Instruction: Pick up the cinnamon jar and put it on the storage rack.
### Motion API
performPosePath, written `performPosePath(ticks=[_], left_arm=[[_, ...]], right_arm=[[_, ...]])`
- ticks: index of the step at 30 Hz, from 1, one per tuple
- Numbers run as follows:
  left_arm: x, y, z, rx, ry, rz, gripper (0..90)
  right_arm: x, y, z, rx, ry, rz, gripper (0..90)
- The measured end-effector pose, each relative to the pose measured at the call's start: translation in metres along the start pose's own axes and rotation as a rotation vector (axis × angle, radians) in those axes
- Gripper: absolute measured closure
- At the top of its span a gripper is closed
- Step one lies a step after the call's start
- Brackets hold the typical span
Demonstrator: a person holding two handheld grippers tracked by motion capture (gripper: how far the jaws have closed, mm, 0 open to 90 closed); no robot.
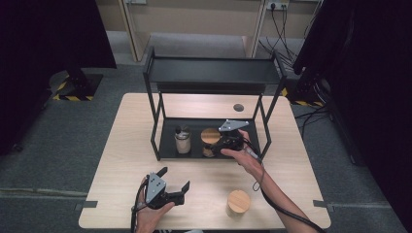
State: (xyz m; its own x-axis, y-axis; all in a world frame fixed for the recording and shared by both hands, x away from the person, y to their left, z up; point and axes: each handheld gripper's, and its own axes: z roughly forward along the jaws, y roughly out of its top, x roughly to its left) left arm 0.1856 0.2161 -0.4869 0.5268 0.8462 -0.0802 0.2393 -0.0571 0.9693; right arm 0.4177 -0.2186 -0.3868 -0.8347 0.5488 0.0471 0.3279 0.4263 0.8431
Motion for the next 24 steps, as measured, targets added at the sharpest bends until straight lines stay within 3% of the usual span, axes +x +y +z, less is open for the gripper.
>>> performPosePath(ticks=[24], left_arm=[[0.0, 0.0, 0.0, 0.0, -0.003, -0.002, 3.3]], right_arm=[[-0.008, -0.001, 0.02, 0.009, -0.006, 0.019, 25.5]])
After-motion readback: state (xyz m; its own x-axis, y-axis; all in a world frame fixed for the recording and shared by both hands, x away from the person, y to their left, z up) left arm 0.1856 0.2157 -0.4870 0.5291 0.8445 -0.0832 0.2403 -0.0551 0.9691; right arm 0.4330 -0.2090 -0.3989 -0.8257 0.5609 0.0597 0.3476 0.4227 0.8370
